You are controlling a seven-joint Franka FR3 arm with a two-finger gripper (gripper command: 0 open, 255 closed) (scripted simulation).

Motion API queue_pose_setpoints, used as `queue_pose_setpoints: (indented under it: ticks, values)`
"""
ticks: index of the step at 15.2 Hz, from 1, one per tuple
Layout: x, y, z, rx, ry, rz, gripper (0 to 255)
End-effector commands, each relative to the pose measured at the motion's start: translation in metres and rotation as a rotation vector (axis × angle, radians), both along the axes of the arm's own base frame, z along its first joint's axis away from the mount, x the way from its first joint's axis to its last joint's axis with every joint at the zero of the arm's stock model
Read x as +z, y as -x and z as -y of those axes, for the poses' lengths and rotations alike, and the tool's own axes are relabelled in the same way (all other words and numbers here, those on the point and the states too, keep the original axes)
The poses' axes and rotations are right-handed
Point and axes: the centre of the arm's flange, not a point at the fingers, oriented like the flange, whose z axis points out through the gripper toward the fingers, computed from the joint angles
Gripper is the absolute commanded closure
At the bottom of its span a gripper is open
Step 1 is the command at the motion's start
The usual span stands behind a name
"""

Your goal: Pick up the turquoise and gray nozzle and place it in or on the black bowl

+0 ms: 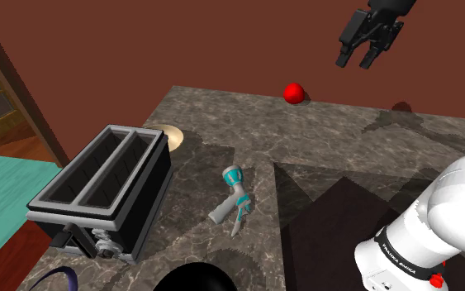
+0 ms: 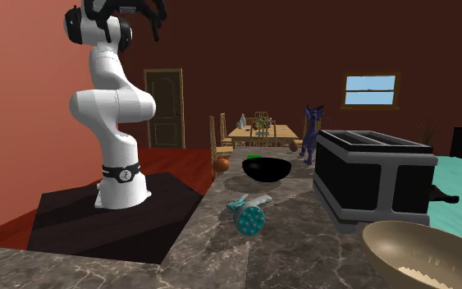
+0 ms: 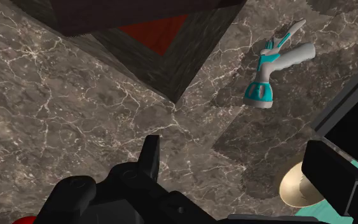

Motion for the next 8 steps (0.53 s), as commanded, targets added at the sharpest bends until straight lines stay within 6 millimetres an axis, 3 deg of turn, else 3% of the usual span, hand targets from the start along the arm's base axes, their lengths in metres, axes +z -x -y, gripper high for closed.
queue_pose_setpoints:
  ticks: [1, 8]
  values:
    - [0.000, 0.000, 0.000, 0.000, 0.000, 0.000, 0]
    - [-0.076, -0.016, -0.054, -0.023, 0.028, 0.010, 0]
